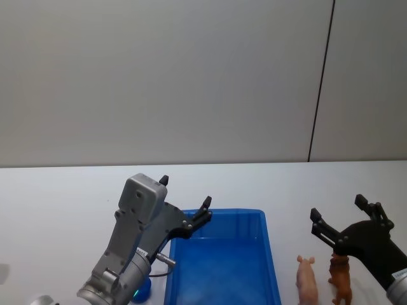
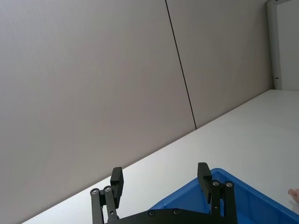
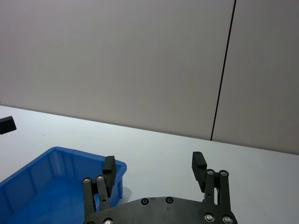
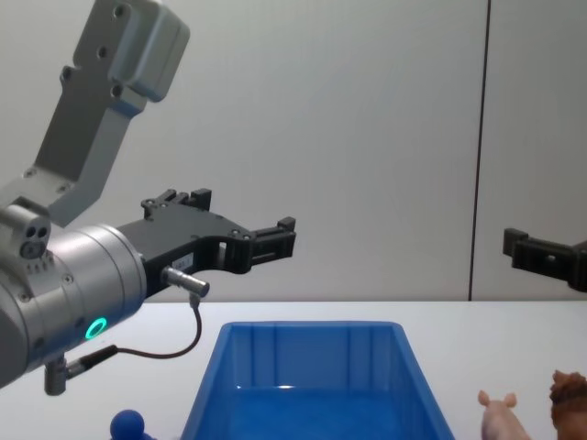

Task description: Pick up the two dolls from the table and place them into the box.

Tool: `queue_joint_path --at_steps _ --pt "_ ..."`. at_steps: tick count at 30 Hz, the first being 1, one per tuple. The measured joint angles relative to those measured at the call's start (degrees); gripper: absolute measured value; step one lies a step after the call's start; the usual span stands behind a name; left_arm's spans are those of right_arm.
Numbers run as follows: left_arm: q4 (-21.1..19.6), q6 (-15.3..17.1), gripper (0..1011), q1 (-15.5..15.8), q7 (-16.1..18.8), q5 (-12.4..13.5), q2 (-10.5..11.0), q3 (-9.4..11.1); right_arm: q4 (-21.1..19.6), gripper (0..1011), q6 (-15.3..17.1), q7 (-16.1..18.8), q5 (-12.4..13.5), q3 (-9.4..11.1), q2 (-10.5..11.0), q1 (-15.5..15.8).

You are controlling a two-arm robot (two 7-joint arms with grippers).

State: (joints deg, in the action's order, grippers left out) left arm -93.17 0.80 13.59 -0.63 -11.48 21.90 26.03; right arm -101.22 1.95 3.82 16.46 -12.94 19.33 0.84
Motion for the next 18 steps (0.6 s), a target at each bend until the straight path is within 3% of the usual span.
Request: queue_joint_path --at_steps 18 --pt "0.0 0.0 1001 0.0 0.0 0.0 0.0 0.0 0.0 1001 0.0 0.0 0.0 0.0 0.0 0.0"
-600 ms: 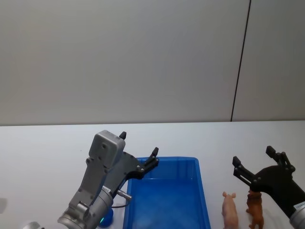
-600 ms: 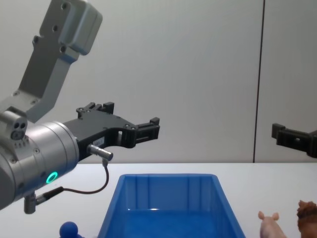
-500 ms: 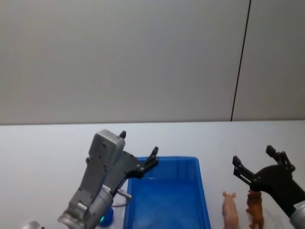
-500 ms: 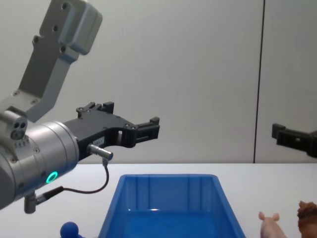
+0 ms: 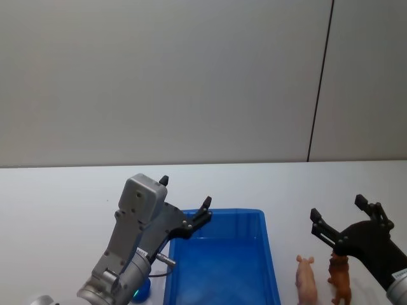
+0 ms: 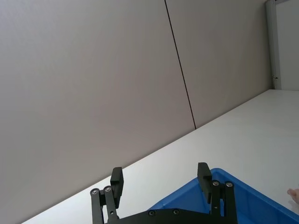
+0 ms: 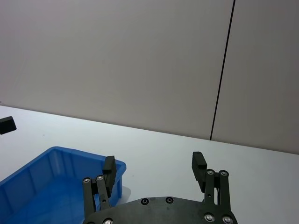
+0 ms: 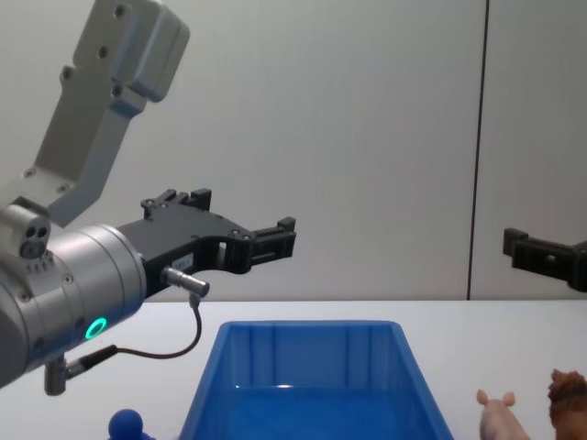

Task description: Pick up the two dolls from the table and place them into the box.

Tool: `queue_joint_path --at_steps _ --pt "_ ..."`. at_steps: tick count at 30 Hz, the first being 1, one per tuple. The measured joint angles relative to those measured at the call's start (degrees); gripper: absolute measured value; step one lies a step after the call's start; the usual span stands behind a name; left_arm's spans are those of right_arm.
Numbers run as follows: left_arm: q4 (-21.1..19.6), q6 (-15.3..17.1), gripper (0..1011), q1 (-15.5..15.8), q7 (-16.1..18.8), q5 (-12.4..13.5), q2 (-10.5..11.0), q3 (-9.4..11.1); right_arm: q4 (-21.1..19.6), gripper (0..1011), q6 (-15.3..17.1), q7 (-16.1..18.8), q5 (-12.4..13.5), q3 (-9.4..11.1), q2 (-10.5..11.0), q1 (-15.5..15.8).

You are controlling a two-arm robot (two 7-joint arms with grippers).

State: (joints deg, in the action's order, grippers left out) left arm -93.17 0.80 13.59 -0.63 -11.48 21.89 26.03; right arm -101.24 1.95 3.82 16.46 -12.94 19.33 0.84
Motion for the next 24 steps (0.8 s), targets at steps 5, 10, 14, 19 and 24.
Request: queue_joint_path --at_steps 5,10,14,19,24 --pt "0.0 0.0 1001 0.0 0.0 0.0 0.0 0.0 0.0 1001 0.0 0.0 0.0 0.0 0.0 0.0" --pt "0.0 0.0 1001 0.0 0.0 0.0 0.0 0.0 0.0 1001 0.0 0.0 0.0 0.0 0.0 0.0" --pt "0.0 0.0 1001 0.0 0.0 0.0 0.0 0.0 0.0 1001 0.0 0.0 0.0 0.0 0.0 0.0" --pt "0.0 0.0 1002 0.0 0.0 0.0 0.0 0.0 0.0 1001 0.0 0.0 0.0 0.0 0.0 0.0" --pt "0.0 0.0 1001 0.0 0.0 0.0 0.0 0.0 0.0 1001 0.0 0.0 0.0 0.0 0.0 0.0"
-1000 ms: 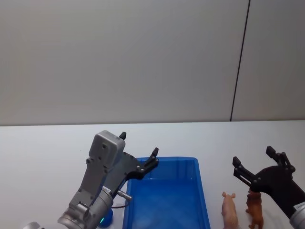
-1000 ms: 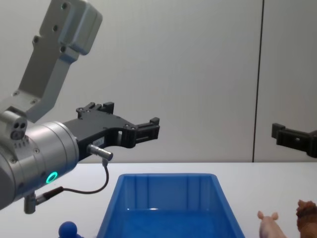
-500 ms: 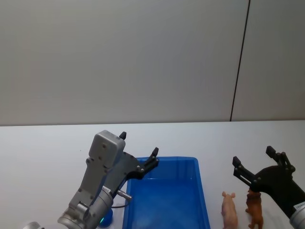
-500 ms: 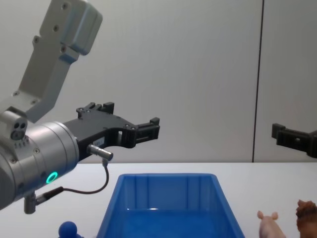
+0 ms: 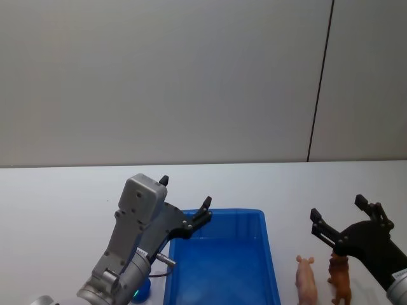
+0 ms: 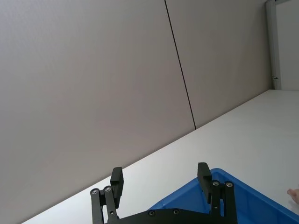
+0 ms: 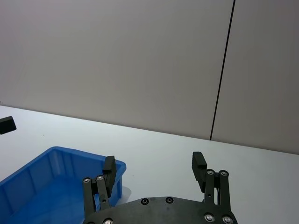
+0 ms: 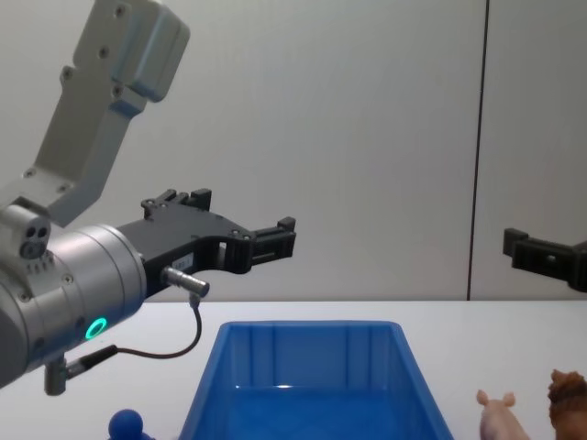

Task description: Pick up the two dolls from the table and place them into the box.

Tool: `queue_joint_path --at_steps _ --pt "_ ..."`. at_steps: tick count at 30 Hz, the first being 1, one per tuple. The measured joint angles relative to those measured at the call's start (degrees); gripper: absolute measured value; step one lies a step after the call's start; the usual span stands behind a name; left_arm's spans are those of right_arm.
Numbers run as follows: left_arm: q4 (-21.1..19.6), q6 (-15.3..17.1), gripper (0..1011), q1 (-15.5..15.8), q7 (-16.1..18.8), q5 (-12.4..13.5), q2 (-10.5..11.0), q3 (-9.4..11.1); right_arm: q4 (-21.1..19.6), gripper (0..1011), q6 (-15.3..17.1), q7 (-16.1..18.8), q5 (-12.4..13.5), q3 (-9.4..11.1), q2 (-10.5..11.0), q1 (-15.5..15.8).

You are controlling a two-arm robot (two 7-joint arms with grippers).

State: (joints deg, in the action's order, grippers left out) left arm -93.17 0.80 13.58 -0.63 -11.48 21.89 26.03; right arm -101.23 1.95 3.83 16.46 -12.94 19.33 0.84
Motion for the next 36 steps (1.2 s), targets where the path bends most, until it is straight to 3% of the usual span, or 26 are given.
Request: queue_joint_path --at_steps 15,36 --pt "0.0 0.0 1001 0.0 0.0 0.0 0.0 0.0 0.0 1001 0.9 -0.5 0.3 0.4 0.3 0.2" --pt "0.0 0.0 1001 0.0 0.0 0.0 0.0 0.0 -0.3 1001 7.8 -5.2 -0.1 0.7 0.7 3.1"
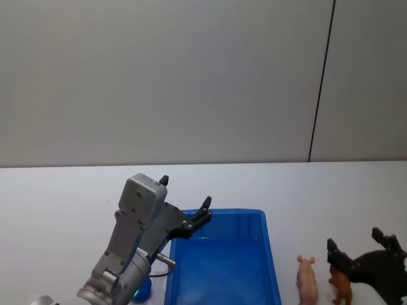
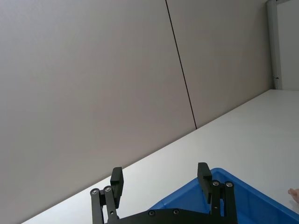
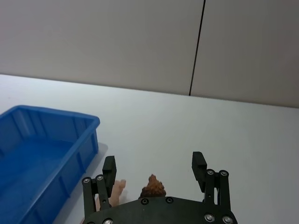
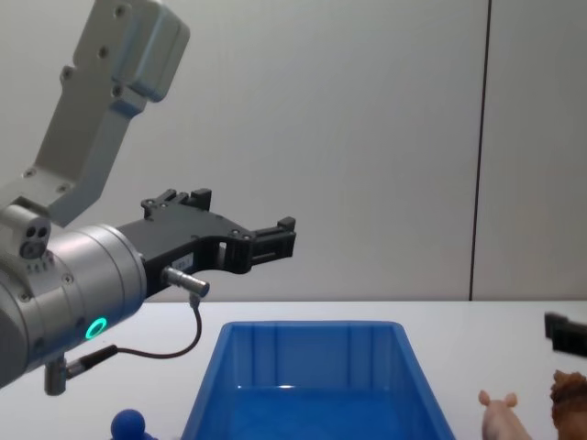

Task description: Pick up the two dolls from the table and place them into the box.

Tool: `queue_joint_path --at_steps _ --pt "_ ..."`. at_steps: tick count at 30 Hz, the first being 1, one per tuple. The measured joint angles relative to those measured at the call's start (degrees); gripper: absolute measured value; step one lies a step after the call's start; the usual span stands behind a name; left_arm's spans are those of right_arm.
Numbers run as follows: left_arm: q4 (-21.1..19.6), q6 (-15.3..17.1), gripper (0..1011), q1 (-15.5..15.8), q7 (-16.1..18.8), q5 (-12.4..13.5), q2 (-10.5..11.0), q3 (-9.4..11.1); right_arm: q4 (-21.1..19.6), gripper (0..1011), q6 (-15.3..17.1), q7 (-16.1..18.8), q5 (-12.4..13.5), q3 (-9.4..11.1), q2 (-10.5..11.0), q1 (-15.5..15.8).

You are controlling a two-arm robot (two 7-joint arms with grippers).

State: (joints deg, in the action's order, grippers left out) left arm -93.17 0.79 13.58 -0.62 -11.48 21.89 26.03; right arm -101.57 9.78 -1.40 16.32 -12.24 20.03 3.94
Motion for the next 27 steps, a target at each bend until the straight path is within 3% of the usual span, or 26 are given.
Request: queue_joint_path --at_steps 15,27 --pt "0.0 0.0 1001 0.0 0.0 0.0 0.0 0.0 1.0 1001 2.7 -2.3 -2.5 -1.2 -1.3 1.8" --pt "0.0 0.0 1001 0.0 0.0 0.0 0.0 0.0 3.8 1001 3.0 -3.0 -3.7 -1.9 -2.6 1.9"
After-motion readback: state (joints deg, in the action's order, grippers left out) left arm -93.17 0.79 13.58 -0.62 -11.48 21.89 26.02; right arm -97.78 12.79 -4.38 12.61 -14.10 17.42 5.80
